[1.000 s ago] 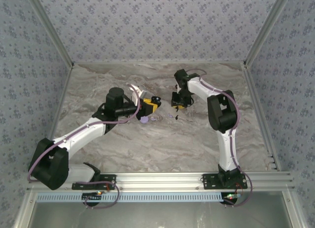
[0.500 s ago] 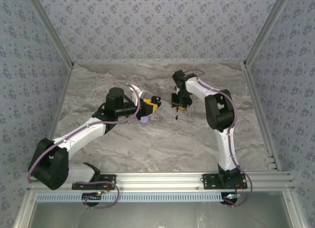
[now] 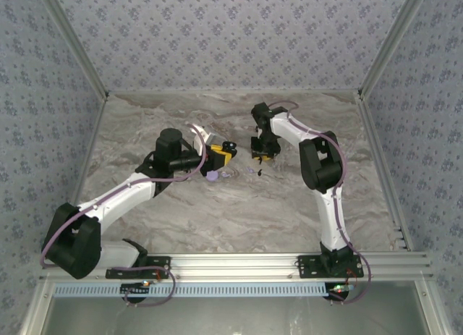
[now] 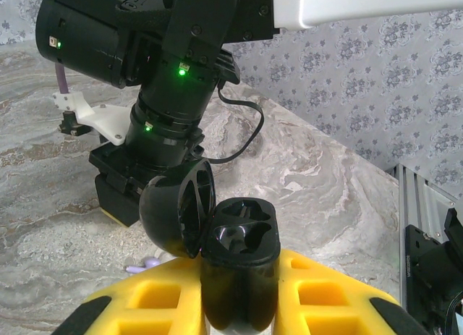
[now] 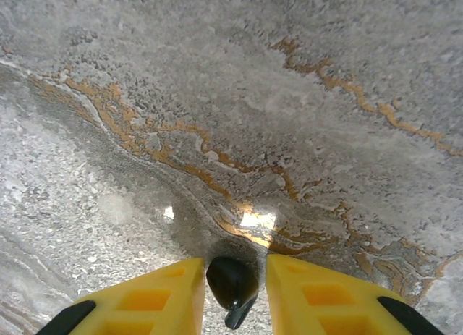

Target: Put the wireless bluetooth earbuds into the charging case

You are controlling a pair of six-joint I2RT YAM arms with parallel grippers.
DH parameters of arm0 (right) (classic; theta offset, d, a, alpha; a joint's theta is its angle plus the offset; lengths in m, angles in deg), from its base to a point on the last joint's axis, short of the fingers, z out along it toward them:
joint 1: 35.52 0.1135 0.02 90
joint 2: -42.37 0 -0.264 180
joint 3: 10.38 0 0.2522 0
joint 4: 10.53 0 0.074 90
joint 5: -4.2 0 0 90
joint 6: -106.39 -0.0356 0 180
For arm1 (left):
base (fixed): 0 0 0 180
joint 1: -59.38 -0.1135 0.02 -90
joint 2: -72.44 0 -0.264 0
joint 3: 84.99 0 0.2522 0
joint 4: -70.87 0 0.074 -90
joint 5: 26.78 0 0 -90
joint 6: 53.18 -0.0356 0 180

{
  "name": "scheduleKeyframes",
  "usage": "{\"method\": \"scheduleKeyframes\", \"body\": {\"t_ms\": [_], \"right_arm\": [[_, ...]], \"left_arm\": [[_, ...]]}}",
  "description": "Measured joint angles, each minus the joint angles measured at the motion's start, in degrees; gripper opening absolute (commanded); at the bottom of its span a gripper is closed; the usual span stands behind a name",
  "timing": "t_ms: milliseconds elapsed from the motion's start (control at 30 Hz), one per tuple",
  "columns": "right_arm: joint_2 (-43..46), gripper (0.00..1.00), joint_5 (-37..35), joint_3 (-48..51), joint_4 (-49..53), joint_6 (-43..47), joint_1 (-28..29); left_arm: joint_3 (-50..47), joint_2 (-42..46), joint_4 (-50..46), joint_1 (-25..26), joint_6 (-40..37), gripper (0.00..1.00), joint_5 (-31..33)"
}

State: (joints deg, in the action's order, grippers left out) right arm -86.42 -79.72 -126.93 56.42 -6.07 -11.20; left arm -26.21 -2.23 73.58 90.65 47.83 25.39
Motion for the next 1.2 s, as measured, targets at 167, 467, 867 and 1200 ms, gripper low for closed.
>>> {"method": "scheduleKeyframes", "body": {"t_ms": [167,467,867,1200], "right_arm": [[-0.6,0.31,-1.4,-0.9,0.9,0.0,0.6],[-1.4,0.30,-3.2,-2.2,2.1,0.0,1.2],[-2.7,0.20,-4.2,-4.5,4.2,0.7,1.5],[-0.9,0.19,-4.1,-1.9,1.5,9.3,1.3]], "left_arm": [[0.0,0.0,0.0,0.0,0.0,0.22,0.0],[0.0,0.0,0.0,0.0,0.0,0.22,0.0],[-0.4,0.0,-0.1,0.0,0.0,0.22,0.0],[-0.6,1.3,-0.5,0.0,0.0,0.22,0.5]]}}
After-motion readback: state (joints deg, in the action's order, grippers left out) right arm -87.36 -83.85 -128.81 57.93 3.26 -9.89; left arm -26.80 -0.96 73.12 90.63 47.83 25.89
